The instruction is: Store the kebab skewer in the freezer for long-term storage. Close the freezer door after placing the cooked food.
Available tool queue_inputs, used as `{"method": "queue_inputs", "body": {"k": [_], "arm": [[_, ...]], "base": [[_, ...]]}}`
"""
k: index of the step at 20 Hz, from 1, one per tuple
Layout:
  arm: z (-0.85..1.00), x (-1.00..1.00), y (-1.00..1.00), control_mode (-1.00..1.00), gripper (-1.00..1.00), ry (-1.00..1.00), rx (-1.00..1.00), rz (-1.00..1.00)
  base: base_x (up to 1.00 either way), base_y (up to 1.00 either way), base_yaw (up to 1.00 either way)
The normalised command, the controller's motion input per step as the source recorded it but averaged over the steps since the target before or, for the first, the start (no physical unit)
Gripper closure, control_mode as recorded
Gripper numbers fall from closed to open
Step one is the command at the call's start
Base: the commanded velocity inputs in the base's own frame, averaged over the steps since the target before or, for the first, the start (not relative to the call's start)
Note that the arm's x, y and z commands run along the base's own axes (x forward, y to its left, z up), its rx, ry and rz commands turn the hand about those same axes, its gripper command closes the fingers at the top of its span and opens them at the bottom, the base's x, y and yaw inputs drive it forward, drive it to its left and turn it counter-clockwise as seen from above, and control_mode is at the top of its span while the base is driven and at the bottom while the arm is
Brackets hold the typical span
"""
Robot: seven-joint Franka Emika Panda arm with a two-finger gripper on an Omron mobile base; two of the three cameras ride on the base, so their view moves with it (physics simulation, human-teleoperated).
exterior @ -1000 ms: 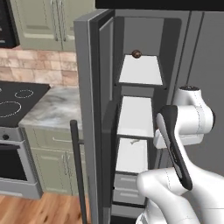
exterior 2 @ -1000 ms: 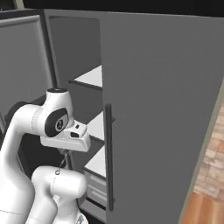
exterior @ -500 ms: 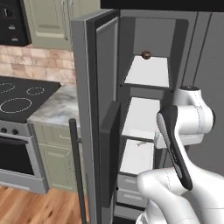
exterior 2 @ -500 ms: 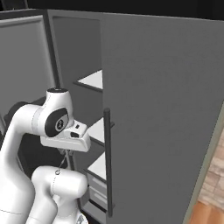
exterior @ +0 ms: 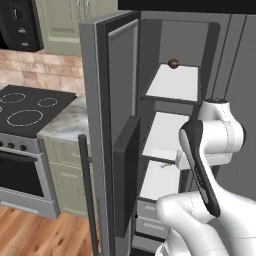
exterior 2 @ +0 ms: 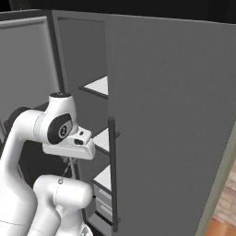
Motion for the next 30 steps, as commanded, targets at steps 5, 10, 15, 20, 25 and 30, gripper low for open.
{"method": "queue_inputs", "body": {"k": [5, 10, 15, 20, 25, 30], "arm": [[0.00, 0.00, 0.00, 1.00, 1.00, 0.00, 0.00, 0.00], [0.00, 0.00, 0.00, 1.00, 1.00, 0.00, 0.00, 0.00], [0.00, 0.00, 0.00, 1.00, 1.00, 0.00, 0.00, 0.00], [0.00, 0.00, 0.00, 1.00, 1.00, 0.00, 0.00, 0.00], [0.00, 0.00, 0.00, 1.00, 1.00, 0.00, 0.00, 0.00], [0.00, 0.00, 0.00, 1.00, 1.00, 0.00, 0.00, 0.00]], "base": [[0.47, 0.00, 0.01], [0.58, 0.00, 0.00], [0.70, 0.01, 0.00], [0.69, 0.04, 0.00], [0.32, 0.28, -0.05], [0.08, 0.39, -0.07]]}}
